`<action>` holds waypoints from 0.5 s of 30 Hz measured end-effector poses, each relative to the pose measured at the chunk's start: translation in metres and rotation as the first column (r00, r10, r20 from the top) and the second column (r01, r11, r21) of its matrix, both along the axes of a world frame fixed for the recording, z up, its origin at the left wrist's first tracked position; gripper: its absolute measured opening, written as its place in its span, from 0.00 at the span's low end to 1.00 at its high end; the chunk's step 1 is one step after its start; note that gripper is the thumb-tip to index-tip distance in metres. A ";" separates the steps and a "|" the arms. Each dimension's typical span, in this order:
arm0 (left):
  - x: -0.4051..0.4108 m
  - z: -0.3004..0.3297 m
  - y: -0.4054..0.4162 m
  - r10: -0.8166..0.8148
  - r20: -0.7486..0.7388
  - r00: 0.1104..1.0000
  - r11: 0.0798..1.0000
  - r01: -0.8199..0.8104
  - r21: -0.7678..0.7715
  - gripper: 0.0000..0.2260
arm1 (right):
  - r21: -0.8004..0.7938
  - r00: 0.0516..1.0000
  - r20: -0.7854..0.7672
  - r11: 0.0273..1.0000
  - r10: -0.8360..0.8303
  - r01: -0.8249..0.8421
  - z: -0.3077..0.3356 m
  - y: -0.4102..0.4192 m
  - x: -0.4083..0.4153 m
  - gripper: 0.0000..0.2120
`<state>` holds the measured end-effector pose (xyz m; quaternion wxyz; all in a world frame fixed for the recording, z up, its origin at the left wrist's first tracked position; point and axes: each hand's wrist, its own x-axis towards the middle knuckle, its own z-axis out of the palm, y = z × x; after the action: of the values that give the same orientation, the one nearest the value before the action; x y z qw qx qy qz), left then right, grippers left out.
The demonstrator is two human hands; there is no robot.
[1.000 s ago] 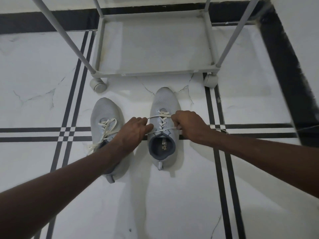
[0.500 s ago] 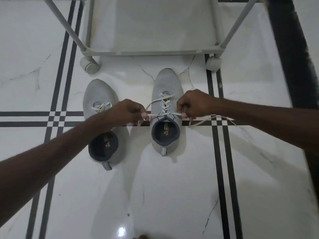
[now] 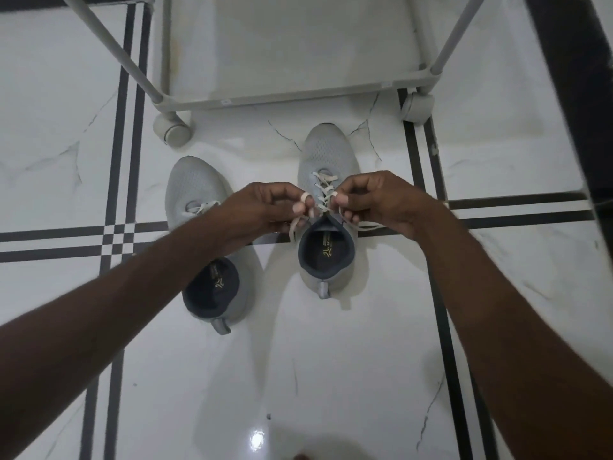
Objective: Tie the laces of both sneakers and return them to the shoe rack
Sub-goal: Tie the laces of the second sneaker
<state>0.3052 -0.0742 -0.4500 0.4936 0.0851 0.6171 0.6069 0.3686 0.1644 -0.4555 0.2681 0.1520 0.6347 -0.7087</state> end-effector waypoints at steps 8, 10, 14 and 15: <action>-0.003 -0.015 0.017 0.164 -0.089 0.982 0.967 -0.178 -0.182 0.14 | -0.023 0.938 -0.068 0.941 -0.339 0.338 -0.004 -0.032 0.021 0.07; -0.001 -0.019 0.022 0.180 -0.125 0.976 0.957 -0.203 -0.209 0.13 | 0.072 0.914 -0.089 0.912 -0.397 0.403 -0.001 -0.042 0.020 0.10; 0.004 -0.030 0.027 0.190 -0.069 0.979 0.959 -0.201 -0.202 0.06 | 0.222 0.887 -0.162 0.860 -0.431 0.459 0.000 -0.057 0.016 0.08; 0.004 -0.030 0.025 0.176 -0.053 0.983 0.964 -0.183 -0.191 0.06 | 0.250 0.894 -0.189 0.860 -0.407 0.445 0.000 -0.058 0.017 0.07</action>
<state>0.3093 -0.0490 -0.4804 0.4315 -0.0090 0.6873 0.5842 0.3855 0.1060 -0.4551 0.0379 0.2799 0.6971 -0.6590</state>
